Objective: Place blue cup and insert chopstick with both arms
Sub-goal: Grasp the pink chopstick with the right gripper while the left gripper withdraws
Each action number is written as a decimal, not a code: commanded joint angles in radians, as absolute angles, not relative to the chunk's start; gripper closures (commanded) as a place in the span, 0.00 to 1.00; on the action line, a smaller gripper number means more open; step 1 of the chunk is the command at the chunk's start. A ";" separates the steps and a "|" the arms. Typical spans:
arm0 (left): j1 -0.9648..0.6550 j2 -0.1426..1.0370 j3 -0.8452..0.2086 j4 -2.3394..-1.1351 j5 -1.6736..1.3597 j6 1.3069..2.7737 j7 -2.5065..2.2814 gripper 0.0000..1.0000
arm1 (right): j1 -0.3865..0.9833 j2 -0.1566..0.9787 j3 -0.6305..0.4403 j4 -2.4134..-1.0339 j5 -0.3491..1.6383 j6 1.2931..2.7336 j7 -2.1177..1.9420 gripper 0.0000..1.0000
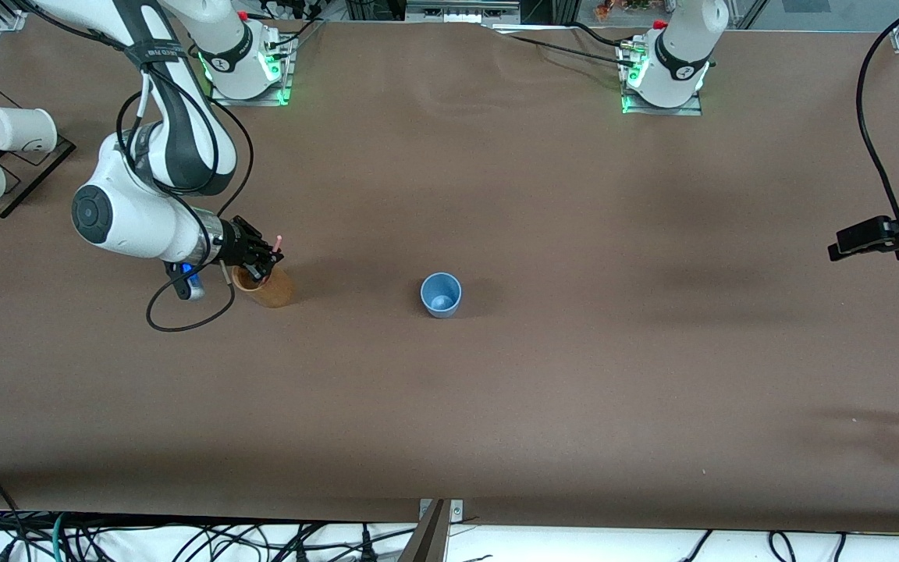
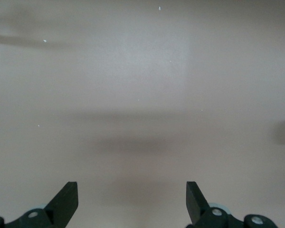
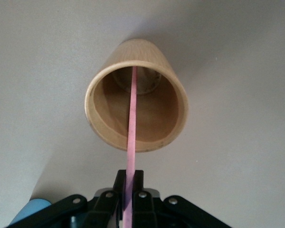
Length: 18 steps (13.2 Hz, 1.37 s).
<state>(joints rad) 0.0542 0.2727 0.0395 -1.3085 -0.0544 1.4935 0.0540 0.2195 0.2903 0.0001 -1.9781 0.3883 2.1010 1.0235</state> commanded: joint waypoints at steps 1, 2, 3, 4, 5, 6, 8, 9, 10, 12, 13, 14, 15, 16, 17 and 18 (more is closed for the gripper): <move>0.041 0.177 0.041 -1.432 -0.063 1.525 0.084 0.00 | 0.219 0.264 0.000 -1.980 0.410 2.094 0.999 1.00; 0.034 0.164 0.041 -1.449 -0.063 1.531 0.084 0.00 | 0.219 0.256 -0.002 -1.970 0.410 2.067 0.999 1.00; 0.029 0.146 0.041 -1.477 -0.063 1.548 0.084 0.00 | 0.219 0.250 -0.003 -1.961 0.411 2.031 1.000 1.00; 0.028 0.117 0.041 -1.523 -0.063 1.583 0.083 0.00 | 0.219 0.247 -0.006 -1.950 0.410 2.008 1.002 1.00; 0.025 0.083 0.041 -1.572 -0.063 1.618 0.083 0.00 | 0.219 0.242 -0.006 -1.944 0.410 1.999 1.002 1.00; 0.018 0.065 0.041 -1.604 -0.063 1.637 0.083 0.00 | 0.219 0.235 -0.006 -1.939 0.410 1.999 1.002 1.00; 0.009 0.052 0.040 -1.614 -0.063 1.640 0.083 0.00 | 0.219 0.229 -0.006 -1.937 0.410 1.987 0.999 1.00; 0.009 0.052 0.037 -1.618 -0.063 1.640 0.077 0.00 | 0.219 0.226 -0.006 -1.936 0.410 1.977 1.000 1.00; 0.012 0.052 0.035 -1.624 -0.070 1.641 0.051 0.00 | 0.219 0.218 -0.006 -1.936 0.410 1.971 1.000 1.00; 0.009 0.035 0.035 -1.644 -0.068 1.660 0.044 0.00 | 0.219 0.216 -0.006 -1.936 0.410 1.971 1.000 1.00; 0.009 0.035 0.035 -1.646 -0.067 1.660 0.046 0.00 | 0.219 0.218 -0.005 -1.936 0.408 1.971 1.002 1.00; 0.006 0.041 0.035 -1.646 -0.069 1.658 0.048 0.00 | 0.219 0.218 -0.003 -1.936 0.408 1.971 1.000 1.00; 0.002 0.060 0.034 -1.637 -0.069 1.654 0.045 0.00 | 0.221 0.219 -0.002 -1.936 0.408 1.973 1.002 1.00; 0.000 0.072 0.032 -1.626 -0.069 1.651 0.044 0.00 | 0.221 0.222 -0.002 -1.931 0.407 1.973 1.002 1.00; 0.002 0.074 0.034 -1.626 -0.071 1.651 0.043 0.00 | 0.222 0.222 0.000 -1.930 0.407 1.973 1.003 1.00; 0.002 0.074 0.032 -1.626 -0.069 1.651 0.044 0.00 | 0.221 0.222 0.000 -1.927 0.408 1.973 1.006 1.00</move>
<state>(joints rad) 0.0080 0.0777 0.0286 -1.6184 -0.0544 1.6385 0.0497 0.2203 0.2314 -0.0001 -1.9373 0.3892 1.9898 1.0154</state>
